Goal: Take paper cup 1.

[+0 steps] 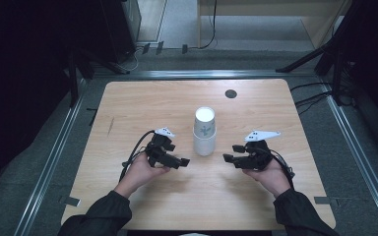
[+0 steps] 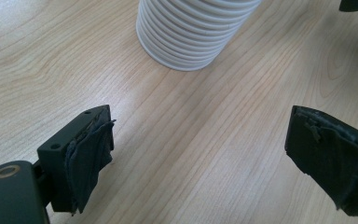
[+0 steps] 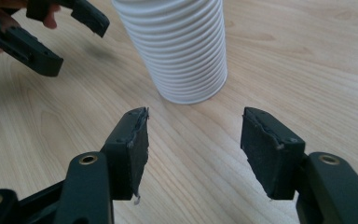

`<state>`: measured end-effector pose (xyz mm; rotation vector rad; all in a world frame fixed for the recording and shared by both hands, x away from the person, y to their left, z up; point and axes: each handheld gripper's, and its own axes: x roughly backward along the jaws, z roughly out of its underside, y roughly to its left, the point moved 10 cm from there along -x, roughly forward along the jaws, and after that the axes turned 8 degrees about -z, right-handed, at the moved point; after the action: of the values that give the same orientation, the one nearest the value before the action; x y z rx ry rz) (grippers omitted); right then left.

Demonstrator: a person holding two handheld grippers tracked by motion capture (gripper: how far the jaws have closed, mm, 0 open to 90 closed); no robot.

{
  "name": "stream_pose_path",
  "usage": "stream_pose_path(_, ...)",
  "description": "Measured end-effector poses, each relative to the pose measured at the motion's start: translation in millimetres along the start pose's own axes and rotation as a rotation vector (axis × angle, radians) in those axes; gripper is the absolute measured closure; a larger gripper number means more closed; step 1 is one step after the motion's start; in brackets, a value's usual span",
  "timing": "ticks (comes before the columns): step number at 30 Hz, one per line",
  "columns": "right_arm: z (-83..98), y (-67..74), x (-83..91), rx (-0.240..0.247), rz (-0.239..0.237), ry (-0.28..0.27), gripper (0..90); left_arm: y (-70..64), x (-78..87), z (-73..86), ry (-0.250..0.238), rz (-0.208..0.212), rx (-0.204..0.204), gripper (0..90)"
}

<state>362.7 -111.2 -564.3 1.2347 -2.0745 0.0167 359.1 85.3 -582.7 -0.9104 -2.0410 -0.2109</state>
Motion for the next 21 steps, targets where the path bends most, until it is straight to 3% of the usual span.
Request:
stream_pose_path(5, 8.2, -5.0, -1.7, 0.071, 0.046, 0.093, 39.0, 1.6, 2.0, 0.2, 0.002, -0.002, -0.020, 7.7)
stream_pose_path(9, 6.0, -5.2, 0.7, 0.052, 0.032, 0.080, 35.8, 1.0, 4.7, -1.2, -0.011, 0.012, -0.027, 7.7)
stream_pose_path(17, 4.8, -3.6, 2.9, 0.058, 0.016, 0.075, 34.5, 6.5, 5.6, 1.3, 0.001, -0.025, -0.058, 7.8)
stream_pose_path(21, 7.1, -2.1, 1.8, 0.063, 0.012, 0.101, 36.3, 6.2, 7.5, 1.7, -0.001, -0.030, -0.077, 7.8)
